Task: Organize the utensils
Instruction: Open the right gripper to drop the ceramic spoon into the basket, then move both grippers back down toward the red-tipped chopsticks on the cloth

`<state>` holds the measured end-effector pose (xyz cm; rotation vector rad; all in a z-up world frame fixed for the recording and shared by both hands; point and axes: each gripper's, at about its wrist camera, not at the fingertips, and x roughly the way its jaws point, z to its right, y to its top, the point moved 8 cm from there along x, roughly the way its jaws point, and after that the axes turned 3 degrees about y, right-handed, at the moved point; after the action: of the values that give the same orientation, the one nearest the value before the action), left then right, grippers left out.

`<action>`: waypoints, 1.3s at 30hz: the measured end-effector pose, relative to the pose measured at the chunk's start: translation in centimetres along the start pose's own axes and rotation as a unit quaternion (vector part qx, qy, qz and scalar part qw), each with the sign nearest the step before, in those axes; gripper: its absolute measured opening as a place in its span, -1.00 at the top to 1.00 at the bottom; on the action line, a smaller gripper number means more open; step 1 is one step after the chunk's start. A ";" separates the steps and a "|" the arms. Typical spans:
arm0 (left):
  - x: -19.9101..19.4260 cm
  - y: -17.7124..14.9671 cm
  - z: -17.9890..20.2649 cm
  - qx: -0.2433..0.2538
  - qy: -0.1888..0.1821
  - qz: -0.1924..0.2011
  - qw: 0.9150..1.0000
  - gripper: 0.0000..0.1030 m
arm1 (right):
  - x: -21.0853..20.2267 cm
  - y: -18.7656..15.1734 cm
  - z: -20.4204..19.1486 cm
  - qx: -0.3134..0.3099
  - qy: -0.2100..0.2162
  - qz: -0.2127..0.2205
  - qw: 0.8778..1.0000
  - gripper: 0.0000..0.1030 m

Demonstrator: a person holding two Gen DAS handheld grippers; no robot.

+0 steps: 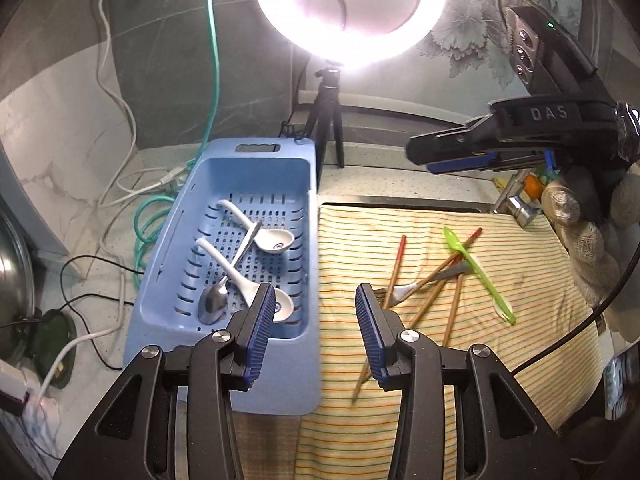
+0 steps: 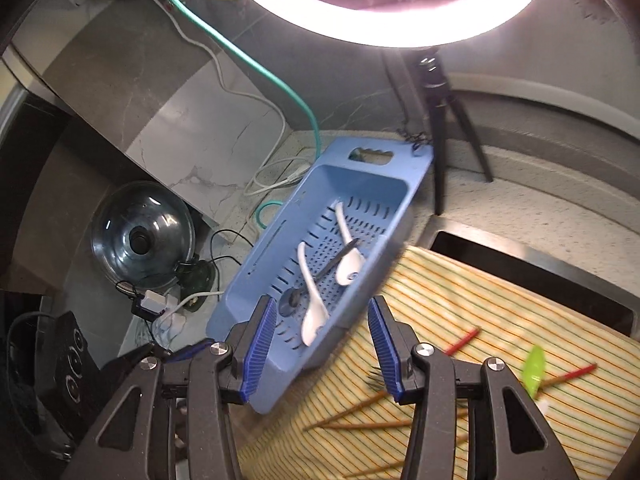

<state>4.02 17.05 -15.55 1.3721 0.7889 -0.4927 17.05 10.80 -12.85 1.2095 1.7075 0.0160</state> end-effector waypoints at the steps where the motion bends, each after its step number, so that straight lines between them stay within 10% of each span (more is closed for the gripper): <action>1: -0.1 -0.1 0.4 0.002 -0.002 0.000 1.000 0.22 | -0.9 -0.3 0.5 -0.002 -0.005 0.004 1.000 0.13; 16: 1.7 -2.2 7.1 0.051 -0.056 -0.026 0.997 0.22 | -10.4 -6.0 9.6 0.034 -0.075 0.069 0.994 -0.14; 30: 3.9 -5.8 11.0 0.075 -0.093 -0.068 0.990 0.22 | -7.1 -12.6 13.9 0.153 -0.041 0.016 0.987 -0.12; 39: 4.7 -6.5 10.9 0.076 -0.101 -0.086 0.988 0.22 | -3.8 -13.7 12.9 0.189 -0.018 -0.009 0.982 0.27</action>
<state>4.67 5.96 -23.30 1.3742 0.7181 -0.8277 16.71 -5.12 -23.56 1.4588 1.7387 -0.3534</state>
